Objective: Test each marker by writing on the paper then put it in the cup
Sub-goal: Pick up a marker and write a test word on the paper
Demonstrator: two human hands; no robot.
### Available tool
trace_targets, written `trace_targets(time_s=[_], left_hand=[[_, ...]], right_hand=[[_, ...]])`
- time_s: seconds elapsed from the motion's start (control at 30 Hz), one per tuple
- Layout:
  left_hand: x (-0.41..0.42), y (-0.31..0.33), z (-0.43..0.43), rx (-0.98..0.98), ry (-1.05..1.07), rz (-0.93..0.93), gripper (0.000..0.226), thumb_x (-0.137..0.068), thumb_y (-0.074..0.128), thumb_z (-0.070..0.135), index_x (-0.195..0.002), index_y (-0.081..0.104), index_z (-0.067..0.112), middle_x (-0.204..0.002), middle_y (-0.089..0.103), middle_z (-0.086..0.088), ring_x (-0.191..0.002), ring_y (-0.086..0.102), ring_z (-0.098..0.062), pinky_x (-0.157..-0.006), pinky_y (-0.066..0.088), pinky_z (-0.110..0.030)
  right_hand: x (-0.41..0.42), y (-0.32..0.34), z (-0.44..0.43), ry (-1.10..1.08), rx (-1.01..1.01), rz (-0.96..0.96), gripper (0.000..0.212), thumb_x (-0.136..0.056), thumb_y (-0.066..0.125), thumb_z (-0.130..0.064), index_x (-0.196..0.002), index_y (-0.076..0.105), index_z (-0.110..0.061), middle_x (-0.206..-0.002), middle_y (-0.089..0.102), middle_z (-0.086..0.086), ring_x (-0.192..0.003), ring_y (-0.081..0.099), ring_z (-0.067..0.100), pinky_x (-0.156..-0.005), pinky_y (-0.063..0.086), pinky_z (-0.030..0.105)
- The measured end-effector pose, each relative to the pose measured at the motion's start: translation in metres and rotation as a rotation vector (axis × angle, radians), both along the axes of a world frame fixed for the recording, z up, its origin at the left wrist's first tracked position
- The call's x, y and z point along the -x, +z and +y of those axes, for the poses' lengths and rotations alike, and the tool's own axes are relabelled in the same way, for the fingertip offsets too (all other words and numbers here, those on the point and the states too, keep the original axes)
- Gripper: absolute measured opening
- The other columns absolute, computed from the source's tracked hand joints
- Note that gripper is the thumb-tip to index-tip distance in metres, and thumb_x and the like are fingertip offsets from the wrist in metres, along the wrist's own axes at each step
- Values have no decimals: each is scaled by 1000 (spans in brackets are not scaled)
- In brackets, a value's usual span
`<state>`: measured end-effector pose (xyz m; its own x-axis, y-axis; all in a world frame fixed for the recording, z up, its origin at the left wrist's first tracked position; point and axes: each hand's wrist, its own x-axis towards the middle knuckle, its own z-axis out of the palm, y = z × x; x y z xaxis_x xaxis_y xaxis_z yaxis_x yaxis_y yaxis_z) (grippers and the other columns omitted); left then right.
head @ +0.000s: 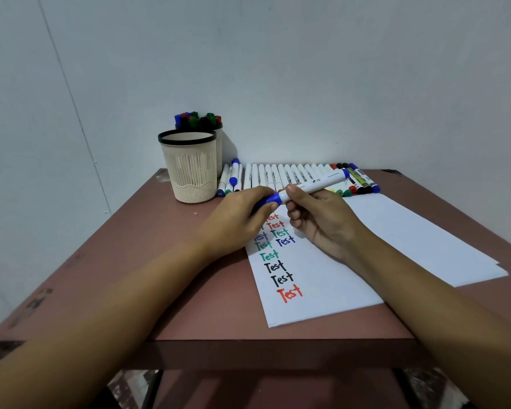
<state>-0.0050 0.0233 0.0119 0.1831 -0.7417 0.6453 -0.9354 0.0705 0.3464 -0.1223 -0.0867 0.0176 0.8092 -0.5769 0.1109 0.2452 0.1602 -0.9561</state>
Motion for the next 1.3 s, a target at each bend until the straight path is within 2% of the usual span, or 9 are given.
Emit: trace_targets(time_s=[0.43, 0.67, 0.73, 0.8, 0.87, 0.9, 0.97, 1.07, 1.3], left_hand=[[5, 2, -3, -36, -8, 272, 21, -94, 53, 23, -99, 64, 6, -63, 52, 6, -56, 44, -6, -55, 35, -24], [5, 13, -2, 119, -108, 922, 5, -87, 62, 10, -90, 65, 8, -55, 53, 9, -50, 45, -1, -53, 37, -15], [-1, 18, 4, 179, -109, 983, 4, -86, 62, 8, -88, 65, 8, -60, 48, 2, -51, 42, -5, -52, 37, -16], [-10, 25, 10, 231, -62, 940, 4, -86, 63, 11, -87, 66, 10, -61, 48, 1, -52, 43, -6, -52, 38, -17], [-19, 36, 13, 293, -3, 905, 4, -87, 62, 12, -86, 66, 11, -59, 52, 4, -53, 45, -7, -53, 39, -19], [-24, 44, 14, 311, 25, 869, 5, -88, 62, 13, -86, 65, 10, -59, 53, 6, -54, 45, -8, -54, 39, -20], [-32, 64, 14, 333, 62, 791, 5, -89, 61, 15, -87, 63, 11, -64, 55, 4, -56, 47, -9, -56, 42, -22], [-49, 100, 13, 373, 119, 675, 5, -90, 60, 20, -91, 59, 14, -76, 58, 2, -61, 55, -4, -57, 47, -20], [-119, 167, -8, 387, 305, 555, 24, -89, 60, 20, -108, 56, 6, -96, 64, -11, -84, 64, -20, -73, 54, -28]], right_hand=[[0, 5, -1, 55, -157, -23, 17, -93, 55, -13, -80, 61, -5, -56, 54, 2, -47, 49, 8, -46, 44, 15], [3, 9, -5, -28, -265, -29, 17, -87, 64, -26, -81, 63, -10, -63, 59, 4, -52, 54, 11, -50, 49, 19], [3, 9, -12, -161, -262, -19, 21, -90, 60, -32, -87, 62, -12, -65, 60, 5, -56, 55, 14, -52, 49, 22], [3, 4, -18, -367, 53, 112, 21, -95, 54, -27, -98, 64, -8, -69, 60, 4, -60, 53, 16, -56, 45, 22], [2, -6, -19, -546, 678, 306, 21, -96, 48, -19, -104, 65, -8, -83, 63, 3, -74, 55, 17, -63, 42, 19], [2, -12, -18, -548, 936, 354, 24, -96, 47, -19, -108, 66, -10, -94, 65, 5, -85, 56, 18, -70, 42, 20], [0, -21, -18, -418, 1204, 463, 30, -96, 48, -22, -120, 63, -11, -115, 62, 8, -108, 53, 20, -87, 41, 26], [-3, -27, -20, -278, 1342, 623, 38, -96, 48, -29, -131, 57, -15, -134, 53, 6, -125, 44, 22, -102, 38, 33], [-3, -24, -19, -254, 1356, 656, 39, -98, 44, -32, -133, 55, -19, -138, 50, -1, -126, 43, 18, -102, 35, 29]])
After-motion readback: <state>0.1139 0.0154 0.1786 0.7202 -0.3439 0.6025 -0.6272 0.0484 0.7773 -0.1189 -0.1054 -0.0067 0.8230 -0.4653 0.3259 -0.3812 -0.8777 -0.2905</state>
